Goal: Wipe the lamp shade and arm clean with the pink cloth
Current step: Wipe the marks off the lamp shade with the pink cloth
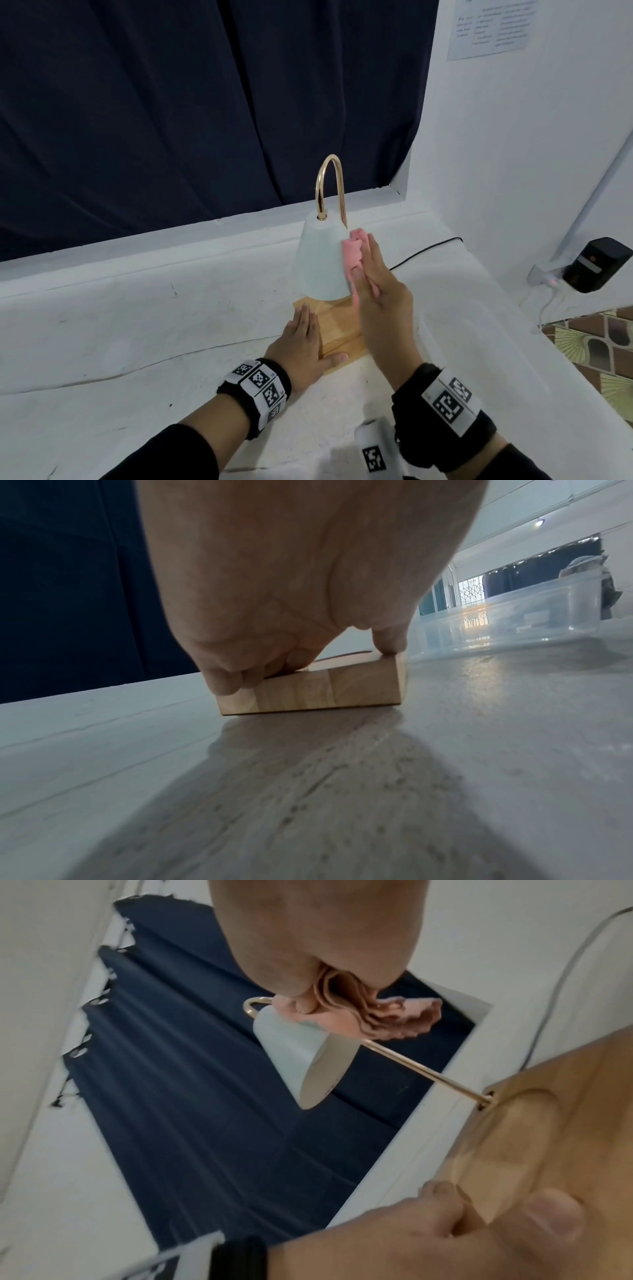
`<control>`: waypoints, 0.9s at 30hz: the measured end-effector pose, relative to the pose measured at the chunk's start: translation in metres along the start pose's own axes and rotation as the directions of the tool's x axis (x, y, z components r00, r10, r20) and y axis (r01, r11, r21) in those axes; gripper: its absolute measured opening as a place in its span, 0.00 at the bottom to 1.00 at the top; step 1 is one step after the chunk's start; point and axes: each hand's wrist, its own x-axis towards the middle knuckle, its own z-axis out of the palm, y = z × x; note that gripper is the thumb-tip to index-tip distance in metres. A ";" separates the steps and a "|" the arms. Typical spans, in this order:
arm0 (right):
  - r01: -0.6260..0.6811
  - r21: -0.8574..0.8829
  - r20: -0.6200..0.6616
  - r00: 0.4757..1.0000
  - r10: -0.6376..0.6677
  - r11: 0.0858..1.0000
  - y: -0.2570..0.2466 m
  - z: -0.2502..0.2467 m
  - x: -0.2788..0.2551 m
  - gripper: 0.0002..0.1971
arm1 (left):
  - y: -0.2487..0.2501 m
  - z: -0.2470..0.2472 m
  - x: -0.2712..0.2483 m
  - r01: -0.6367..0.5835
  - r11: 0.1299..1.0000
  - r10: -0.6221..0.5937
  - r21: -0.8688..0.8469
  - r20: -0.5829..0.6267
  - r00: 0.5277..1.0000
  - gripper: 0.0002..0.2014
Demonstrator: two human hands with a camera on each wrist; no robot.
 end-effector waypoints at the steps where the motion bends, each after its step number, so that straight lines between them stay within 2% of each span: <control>1: 0.074 -0.018 -0.001 0.997 -0.074 0.997 -0.004 0.005 -0.003 0.25 | 0.000 -0.001 -0.001 -0.002 1.000 0.002 0.004 0.001 1.000 0.52; 5: 0.353 -0.120 -0.004 0.934 -0.356 0.928 -0.017 0.022 0.010 0.28 | -0.001 0.000 0.001 -0.024 0.999 0.024 -0.030 0.003 1.000 0.52; 7: 0.419 -0.111 0.023 0.908 -0.419 0.901 -0.020 0.026 0.024 0.27 | -0.002 0.002 0.002 -0.025 0.999 0.025 -0.041 -0.004 1.000 0.53; 12: 0.340 -0.132 0.031 0.940 -0.338 0.931 -0.019 0.025 0.036 0.27 | -0.003 0.001 0.002 -0.040 0.997 0.040 -0.060 -0.012 0.999 0.53; 18: 0.121 -0.108 -0.002 0.993 -0.122 0.987 0.004 0.012 0.013 0.26 | -0.010 0.008 0.007 -0.097 0.993 0.093 -0.062 -0.058 0.994 0.46; 21: 0.194 -0.122 -0.034 0.979 -0.199 0.973 0.016 0.008 0.000 0.25 | -0.013 0.008 0.009 -0.110 0.991 0.107 -0.072 -0.049 0.993 0.46; 23: 0.347 -0.176 -0.015 0.935 -0.355 0.921 0.017 0.011 -0.002 0.25 | -0.014 0.006 0.010 -0.124 0.988 0.121 -0.089 -0.034 0.992 0.46; 24: 0.439 -0.214 0.034 0.896 -0.443 0.872 0.016 0.015 -0.001 0.25 | -0.015 0.006 0.011 -0.133 0.986 0.130 -0.103 -0.039 0.991 0.47; 26: 0.606 -0.329 0.190 0.794 -0.578 0.724 0.010 0.025 0.008 0.29 | -0.017 0.008 0.012 -0.156 0.979 0.149 -0.130 -0.062 0.987 0.49; 27: 0.656 -0.375 0.276 0.754 -0.596 0.656 0.006 0.028 0.012 0.32 | -0.018 0.010 0.013 -0.164 0.977 0.156 -0.134 -0.067 0.986 0.51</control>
